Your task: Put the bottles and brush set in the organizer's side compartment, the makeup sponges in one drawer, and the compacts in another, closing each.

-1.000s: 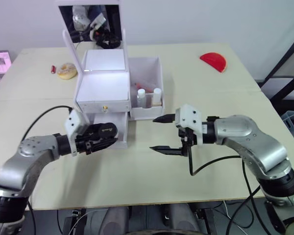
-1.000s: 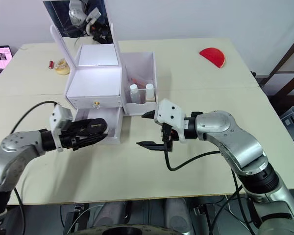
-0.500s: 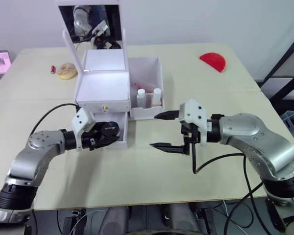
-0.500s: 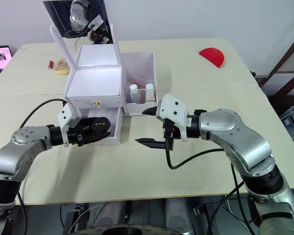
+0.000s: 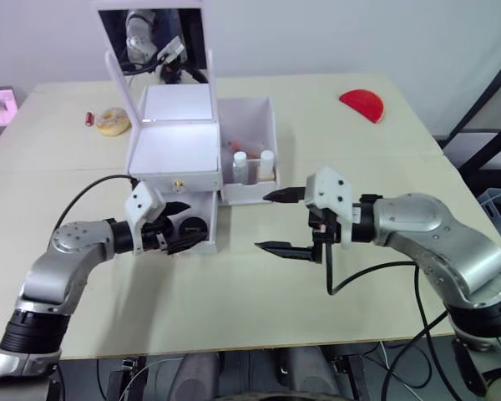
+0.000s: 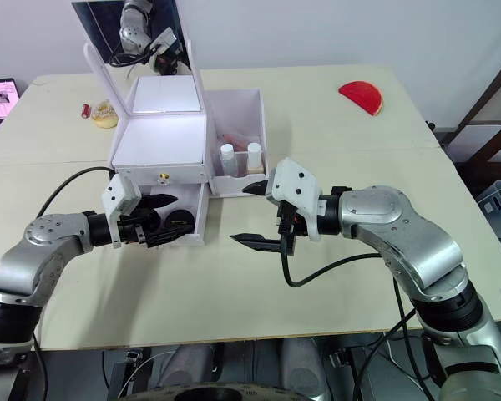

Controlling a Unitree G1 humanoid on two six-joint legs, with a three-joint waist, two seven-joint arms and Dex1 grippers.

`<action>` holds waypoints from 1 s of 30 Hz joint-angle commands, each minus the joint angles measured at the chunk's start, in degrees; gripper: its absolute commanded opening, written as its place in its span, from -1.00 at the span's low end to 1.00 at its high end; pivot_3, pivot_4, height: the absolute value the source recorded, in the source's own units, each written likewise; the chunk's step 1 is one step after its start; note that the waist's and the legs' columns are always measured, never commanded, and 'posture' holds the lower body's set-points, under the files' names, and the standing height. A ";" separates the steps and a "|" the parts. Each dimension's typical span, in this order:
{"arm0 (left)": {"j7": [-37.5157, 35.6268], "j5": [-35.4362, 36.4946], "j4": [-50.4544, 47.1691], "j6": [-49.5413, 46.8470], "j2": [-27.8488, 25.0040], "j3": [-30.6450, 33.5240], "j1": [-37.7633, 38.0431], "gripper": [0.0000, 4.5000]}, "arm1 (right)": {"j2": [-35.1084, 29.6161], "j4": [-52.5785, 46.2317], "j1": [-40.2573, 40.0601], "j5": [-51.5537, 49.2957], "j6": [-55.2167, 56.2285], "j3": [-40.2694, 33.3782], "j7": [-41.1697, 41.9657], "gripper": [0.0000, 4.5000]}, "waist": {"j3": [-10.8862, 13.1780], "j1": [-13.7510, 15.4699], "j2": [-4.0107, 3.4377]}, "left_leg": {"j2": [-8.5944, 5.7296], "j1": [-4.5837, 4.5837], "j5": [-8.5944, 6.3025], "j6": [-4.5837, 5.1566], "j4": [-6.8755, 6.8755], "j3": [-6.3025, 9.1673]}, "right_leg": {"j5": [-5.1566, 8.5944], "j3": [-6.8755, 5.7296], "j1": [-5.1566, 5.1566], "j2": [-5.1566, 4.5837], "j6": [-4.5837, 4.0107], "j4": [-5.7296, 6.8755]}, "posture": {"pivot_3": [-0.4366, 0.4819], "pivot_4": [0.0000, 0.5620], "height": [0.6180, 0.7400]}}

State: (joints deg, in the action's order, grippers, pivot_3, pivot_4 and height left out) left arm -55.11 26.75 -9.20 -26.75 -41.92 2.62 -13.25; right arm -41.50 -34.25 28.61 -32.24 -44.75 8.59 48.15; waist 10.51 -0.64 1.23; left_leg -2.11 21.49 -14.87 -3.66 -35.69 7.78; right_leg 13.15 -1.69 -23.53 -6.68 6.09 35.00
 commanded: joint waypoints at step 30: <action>-4.41 -3.02 -4.33 -1.14 -11.82 5.88 7.86 -0.98 | 1.92 -0.71 0.76 -0.52 1.73 -1.42 -1.21 1.00 | 0.05 0.11 -0.04 | 0.02 -0.01 0.00 0.00 0.11 -0.03 | 0.11 0.01 -0.07 -0.01 -0.23 -0.01 | -0.05 -0.47 0.99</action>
State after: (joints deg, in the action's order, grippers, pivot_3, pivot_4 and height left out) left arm -61.29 25.08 -14.32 -29.01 -53.67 8.37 -4.42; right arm -39.84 -33.71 28.71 -32.28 -43.50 8.60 47.32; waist 10.56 -0.54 1.19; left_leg -2.08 21.47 -14.87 -3.66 -35.60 7.76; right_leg 13.26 -1.69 -23.59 -6.68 5.87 35.02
